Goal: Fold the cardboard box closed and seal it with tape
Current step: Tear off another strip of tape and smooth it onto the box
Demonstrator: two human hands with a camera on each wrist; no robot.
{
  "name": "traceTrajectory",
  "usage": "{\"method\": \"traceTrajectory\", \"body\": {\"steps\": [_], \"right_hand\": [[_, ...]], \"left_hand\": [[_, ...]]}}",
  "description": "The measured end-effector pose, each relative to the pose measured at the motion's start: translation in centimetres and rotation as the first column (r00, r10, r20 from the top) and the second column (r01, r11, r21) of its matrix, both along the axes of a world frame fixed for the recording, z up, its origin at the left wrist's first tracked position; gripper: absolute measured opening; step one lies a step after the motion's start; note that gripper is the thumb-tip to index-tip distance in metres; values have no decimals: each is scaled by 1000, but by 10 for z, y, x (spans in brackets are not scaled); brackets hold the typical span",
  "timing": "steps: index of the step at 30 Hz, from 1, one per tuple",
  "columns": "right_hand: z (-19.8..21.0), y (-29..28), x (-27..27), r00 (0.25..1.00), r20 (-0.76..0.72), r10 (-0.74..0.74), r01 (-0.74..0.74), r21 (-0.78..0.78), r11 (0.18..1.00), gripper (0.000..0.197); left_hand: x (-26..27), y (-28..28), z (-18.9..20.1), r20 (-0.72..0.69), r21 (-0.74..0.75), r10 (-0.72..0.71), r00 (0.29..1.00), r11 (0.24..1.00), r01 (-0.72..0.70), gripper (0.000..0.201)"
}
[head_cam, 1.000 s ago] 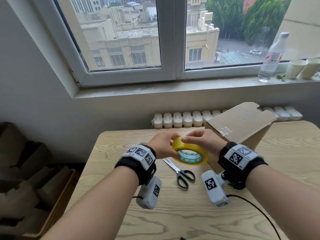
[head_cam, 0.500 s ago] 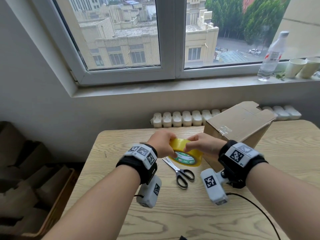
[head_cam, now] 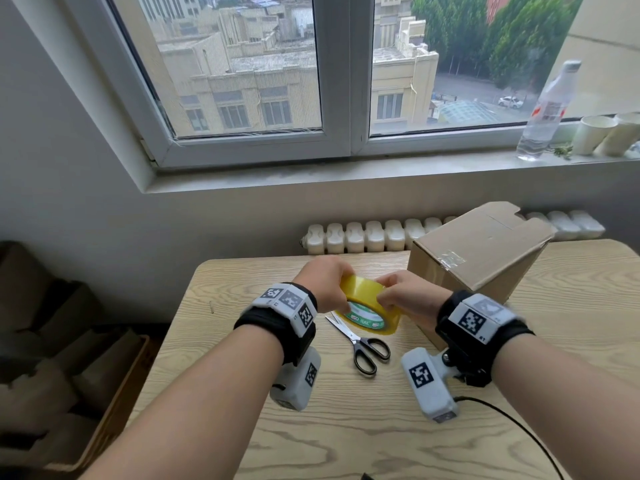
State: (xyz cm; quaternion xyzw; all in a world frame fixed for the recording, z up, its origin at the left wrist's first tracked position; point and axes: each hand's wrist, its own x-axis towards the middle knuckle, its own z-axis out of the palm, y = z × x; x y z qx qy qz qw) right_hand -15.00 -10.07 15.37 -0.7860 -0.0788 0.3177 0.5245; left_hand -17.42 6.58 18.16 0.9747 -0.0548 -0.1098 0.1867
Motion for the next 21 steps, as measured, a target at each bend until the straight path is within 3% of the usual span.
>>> {"method": "traceTrajectory", "body": {"steps": [4, 9, 12, 17, 21], "right_hand": [[-2, -3, 2, 999, -4, 40, -40, 6, 999, 41], [-2, -5, 1, 997, -14, 76, -75, 54, 996, 18], [-2, -4, 1, 997, -18, 79, -79, 46, 996, 37], [-3, -8, -1, 993, -77, 87, -77, 119, 990, 41], [-10, -22, 1, 974, -138, 177, -161, 121, 979, 45]], "left_hand": [[-1, 1, -1, -12, -23, -1, 1000, 1000, 1, 37], [-1, 2, -2, -17, -14, -7, 1000, 1000, 7, 41], [0, 3, -3, -17, -2, -9, 1000, 1000, 9, 43], [1, 5, -5, -7, -12, 10, 1000, 1000, -10, 50], [3, 17, -11, -93, -166, 79, 993, 982, -93, 58]]}}
